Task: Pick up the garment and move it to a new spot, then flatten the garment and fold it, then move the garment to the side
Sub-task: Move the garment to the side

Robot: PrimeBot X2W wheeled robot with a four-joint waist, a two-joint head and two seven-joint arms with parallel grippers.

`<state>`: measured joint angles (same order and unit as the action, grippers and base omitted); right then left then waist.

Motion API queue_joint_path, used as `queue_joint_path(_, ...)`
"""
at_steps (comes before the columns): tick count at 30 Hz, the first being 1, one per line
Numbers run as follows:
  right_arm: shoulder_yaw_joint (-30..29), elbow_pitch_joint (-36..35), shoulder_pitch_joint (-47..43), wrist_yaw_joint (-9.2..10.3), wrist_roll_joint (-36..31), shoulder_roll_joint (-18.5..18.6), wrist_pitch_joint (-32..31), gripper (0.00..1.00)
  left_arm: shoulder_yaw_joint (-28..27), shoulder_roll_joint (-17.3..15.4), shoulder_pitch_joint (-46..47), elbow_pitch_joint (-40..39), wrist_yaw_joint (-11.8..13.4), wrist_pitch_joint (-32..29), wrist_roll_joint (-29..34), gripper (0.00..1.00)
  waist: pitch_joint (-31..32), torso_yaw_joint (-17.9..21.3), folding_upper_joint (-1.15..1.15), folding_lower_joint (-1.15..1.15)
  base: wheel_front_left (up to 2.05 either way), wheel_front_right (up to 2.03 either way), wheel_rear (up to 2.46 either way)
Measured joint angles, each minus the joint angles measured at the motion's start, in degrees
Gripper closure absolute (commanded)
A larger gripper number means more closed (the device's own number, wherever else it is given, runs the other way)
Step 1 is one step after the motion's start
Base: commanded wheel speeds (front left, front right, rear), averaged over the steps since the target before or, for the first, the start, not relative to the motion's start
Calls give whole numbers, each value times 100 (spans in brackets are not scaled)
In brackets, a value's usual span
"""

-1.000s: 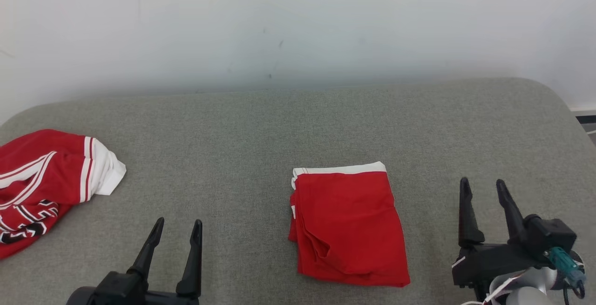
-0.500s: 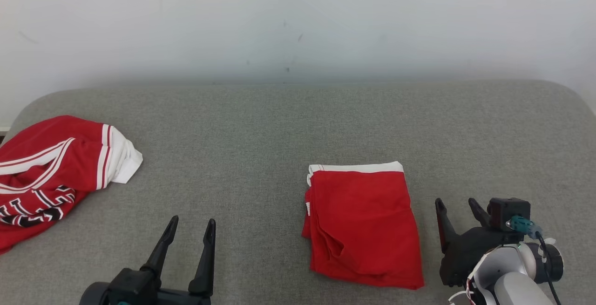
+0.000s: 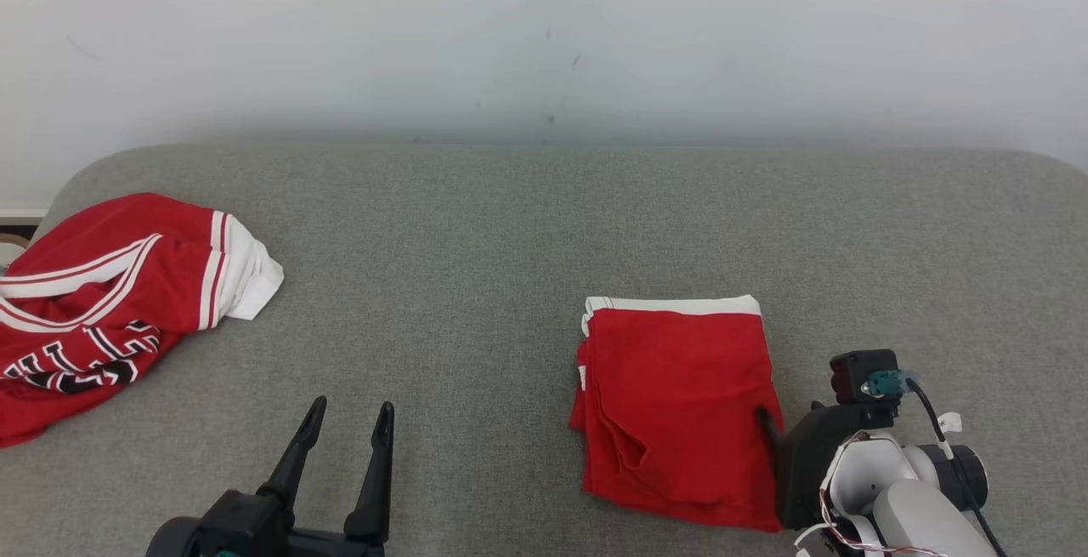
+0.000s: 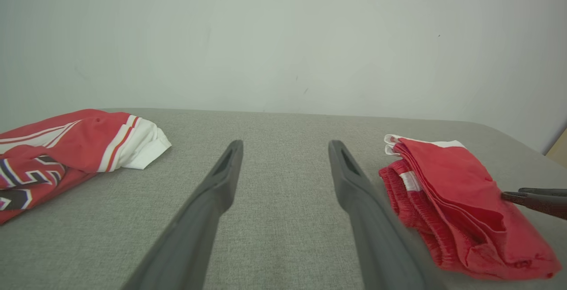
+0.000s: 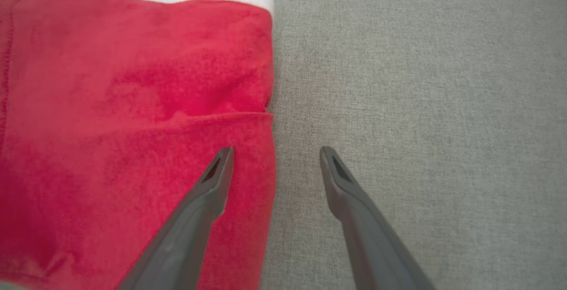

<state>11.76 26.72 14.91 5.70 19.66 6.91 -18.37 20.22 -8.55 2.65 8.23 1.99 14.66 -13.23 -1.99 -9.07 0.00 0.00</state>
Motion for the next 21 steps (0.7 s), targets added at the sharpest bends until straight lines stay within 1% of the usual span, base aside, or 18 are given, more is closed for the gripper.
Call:
queue_joint_path(6, 20, 129, 215, -67, 58, 2, -376, 0, 8, 1, 3, -12, 0, 0, 0, 0, -48, -37, 0, 0, 0, 0, 0)
queue_joint_path(13, -41, 285, 368, -85, 199, 19, -795, 0, 41, 14, 54, -12, -7, 0, 0, 0, -134, -114, 0, 0, 0, 0, 0)
queue_joint_path(19, -91, 378, 678, -85, 355, 15, -1122, 0, 44, 24, 140, -11, -11, 0, 0, 0, -223, -194, 0, 0, 0, 0, 0)
queue_joint_path(21, -99, 424, 716, -85, 378, 14, -1265, 0, 57, 33, 164, -8, -51, 0, 0, 0, -253, -226, 0, 0, 0, 0, 0)
